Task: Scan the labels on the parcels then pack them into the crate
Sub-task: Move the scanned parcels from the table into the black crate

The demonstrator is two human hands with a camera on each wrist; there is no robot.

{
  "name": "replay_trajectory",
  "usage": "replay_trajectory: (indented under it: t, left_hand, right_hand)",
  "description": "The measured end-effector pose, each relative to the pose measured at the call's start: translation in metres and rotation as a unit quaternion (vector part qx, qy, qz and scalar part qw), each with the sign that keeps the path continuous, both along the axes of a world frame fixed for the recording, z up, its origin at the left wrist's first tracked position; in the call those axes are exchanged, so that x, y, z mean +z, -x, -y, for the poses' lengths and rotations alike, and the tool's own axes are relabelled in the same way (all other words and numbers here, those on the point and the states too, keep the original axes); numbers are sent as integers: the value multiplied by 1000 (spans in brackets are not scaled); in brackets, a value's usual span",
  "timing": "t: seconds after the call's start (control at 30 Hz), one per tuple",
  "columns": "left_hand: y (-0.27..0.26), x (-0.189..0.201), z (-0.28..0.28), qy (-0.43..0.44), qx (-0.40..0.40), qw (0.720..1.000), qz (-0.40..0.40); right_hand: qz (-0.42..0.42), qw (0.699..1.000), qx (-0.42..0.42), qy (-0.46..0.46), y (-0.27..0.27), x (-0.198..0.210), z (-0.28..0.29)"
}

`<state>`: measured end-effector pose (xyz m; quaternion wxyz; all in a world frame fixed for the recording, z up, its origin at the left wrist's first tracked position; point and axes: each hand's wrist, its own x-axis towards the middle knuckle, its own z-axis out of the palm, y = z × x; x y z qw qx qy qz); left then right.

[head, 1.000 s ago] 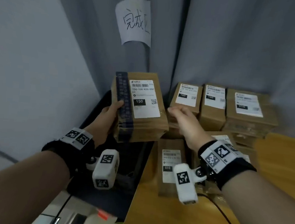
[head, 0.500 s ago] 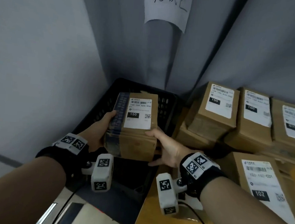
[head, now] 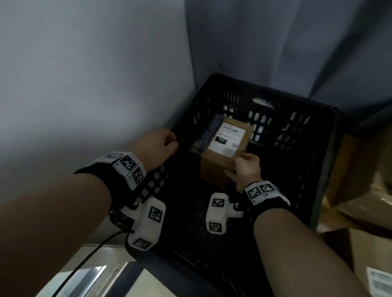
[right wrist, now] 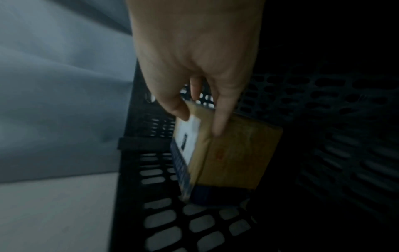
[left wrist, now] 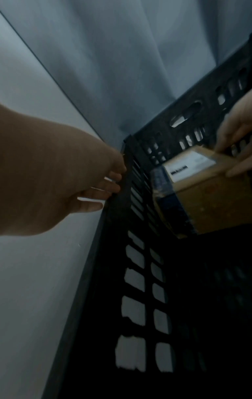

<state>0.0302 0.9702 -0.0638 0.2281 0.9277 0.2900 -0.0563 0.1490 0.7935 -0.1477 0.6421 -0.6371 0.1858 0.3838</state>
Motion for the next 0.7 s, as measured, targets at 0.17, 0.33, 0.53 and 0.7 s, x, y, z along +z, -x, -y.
replay_trajectory:
  t: [0.17, 0.33, 0.53, 0.7]
  left_hand:
    - [-15, -9, -7, -18, -39, 998, 49]
    - [-21, -12, -4, -6, -39, 997, 72]
    - [-19, 3, 8, 44, -19, 997, 65]
    - [-22, 49, 55, 96, -15, 990, 106]
  right_hand:
    - [50, 998, 7, 45, 1, -42, -17]
    - [68, 993, 69, 73, 1, -33, -10]
    - [197, 960, 125, 157, -5, 18, 7]
    - [257, 946, 143, 136, 8, 97, 48]
